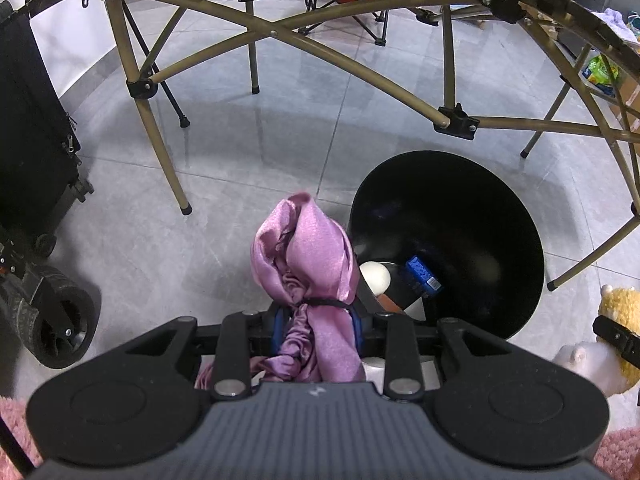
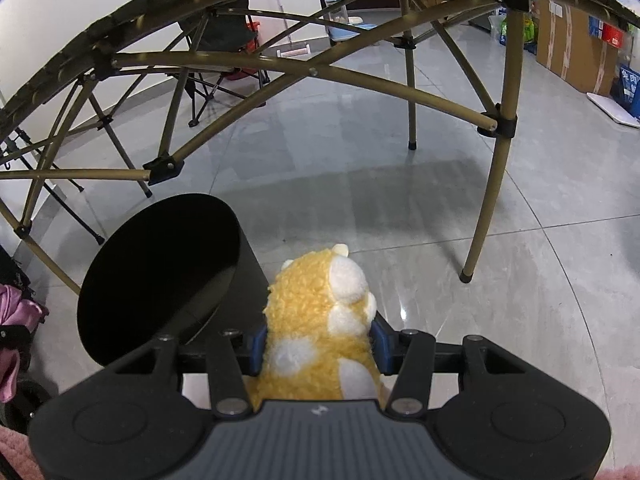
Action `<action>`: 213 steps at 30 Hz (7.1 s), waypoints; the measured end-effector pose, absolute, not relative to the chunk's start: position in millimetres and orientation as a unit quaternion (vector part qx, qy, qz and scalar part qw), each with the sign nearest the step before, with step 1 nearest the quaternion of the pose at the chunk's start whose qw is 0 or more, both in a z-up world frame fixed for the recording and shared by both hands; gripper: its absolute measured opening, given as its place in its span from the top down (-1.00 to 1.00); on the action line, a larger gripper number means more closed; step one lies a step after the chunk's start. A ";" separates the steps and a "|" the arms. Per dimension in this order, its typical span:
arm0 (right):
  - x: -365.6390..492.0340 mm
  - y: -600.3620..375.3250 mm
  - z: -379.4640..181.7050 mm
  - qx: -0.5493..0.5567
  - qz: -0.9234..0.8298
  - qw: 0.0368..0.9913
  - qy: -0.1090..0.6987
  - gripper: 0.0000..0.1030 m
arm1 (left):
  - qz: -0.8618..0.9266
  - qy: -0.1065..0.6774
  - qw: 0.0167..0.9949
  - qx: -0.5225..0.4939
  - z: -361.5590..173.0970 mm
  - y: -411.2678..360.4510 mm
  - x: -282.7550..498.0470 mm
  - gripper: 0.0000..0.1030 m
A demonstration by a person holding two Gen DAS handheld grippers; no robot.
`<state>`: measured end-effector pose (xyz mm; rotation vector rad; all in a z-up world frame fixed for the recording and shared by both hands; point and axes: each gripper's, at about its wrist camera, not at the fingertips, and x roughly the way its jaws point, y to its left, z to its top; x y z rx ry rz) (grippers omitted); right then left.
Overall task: Collect trash
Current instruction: 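Carry both tools down under the table over the black bin, then open the left tool to drop the pink satin cloth into the bin, then move the right tool over the bin and open it to drop the plush toy, then raise both tools back up toward the table top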
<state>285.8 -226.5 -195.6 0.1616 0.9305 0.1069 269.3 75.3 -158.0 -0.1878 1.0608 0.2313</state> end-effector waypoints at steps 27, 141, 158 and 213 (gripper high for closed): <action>292.0 -254.7 -205.7 0.108 0.028 0.883 0.456 0.06 | 0.076 0.509 0.855 -0.061 -153.1 6.5 317.7 0.40; 381.8 -46.6 -156.5 -0.086 0.163 0.882 0.434 0.05 | 0.184 0.479 0.856 -0.067 -129.2 162.4 311.5 -1.00; 403.4 -37.5 -190.4 -0.109 0.156 0.854 0.484 0.04 | 0.156 0.484 0.860 -0.045 -129.6 149.8 334.5 -1.00; 326.8 -146.8 -44.4 -0.016 0.146 0.929 0.339 -1.00 | 0.083 0.332 0.939 -0.015 -14.8 45.4 290.2 -1.00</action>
